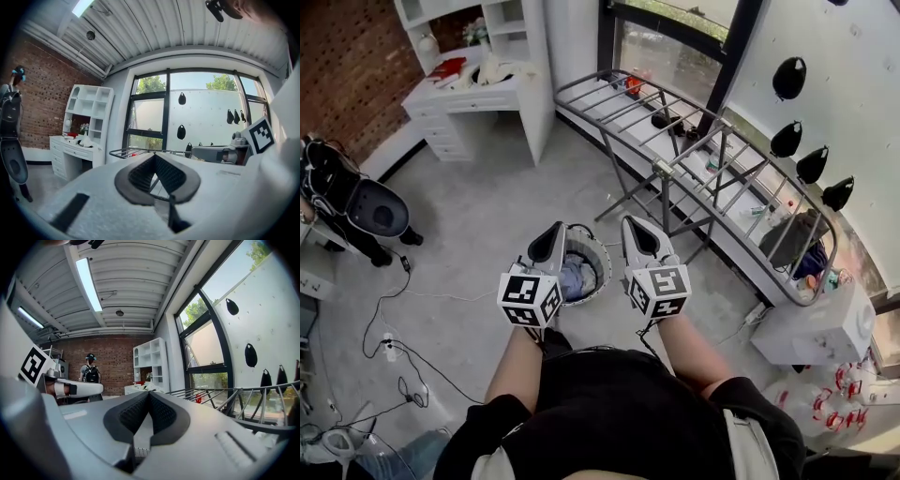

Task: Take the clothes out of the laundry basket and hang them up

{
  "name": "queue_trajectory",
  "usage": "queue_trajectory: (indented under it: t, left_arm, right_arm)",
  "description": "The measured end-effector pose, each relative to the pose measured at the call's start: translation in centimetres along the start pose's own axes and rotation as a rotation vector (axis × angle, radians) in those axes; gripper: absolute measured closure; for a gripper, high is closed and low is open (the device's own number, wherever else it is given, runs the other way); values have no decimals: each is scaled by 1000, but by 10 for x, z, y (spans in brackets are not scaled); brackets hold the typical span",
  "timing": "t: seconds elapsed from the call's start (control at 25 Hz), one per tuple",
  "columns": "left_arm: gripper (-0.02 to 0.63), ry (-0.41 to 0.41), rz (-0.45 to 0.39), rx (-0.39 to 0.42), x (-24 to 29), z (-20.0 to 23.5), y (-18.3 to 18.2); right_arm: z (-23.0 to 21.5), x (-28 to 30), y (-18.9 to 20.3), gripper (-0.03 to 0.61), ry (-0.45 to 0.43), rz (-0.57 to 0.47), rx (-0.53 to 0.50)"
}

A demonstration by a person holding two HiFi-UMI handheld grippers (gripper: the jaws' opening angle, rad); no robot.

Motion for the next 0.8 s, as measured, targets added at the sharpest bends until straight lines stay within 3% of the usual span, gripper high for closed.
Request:
queue_trajectory:
  t: [0.56, 0.76, 0.8]
  left_arm:
    - [606, 178, 43, 27, 76, 117, -26]
    - [608, 266, 58, 3, 92, 156, -19]
    - [444, 304, 66, -4, 96, 161, -16]
  right_arm:
    - [16, 107, 2, 565, 191, 19, 28]
    - [27, 140, 15, 565, 194, 33, 40]
    - [29, 146, 20, 422, 182, 44, 44]
Point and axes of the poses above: the fingertips, and each gripper's own axes: x forward along the fingers, z to its left, y out of its underside, the point moved 3 cm from there along -x, backward along the fingers, and after that the axes turned 3 degrees about -x, right-handed, at the moved point
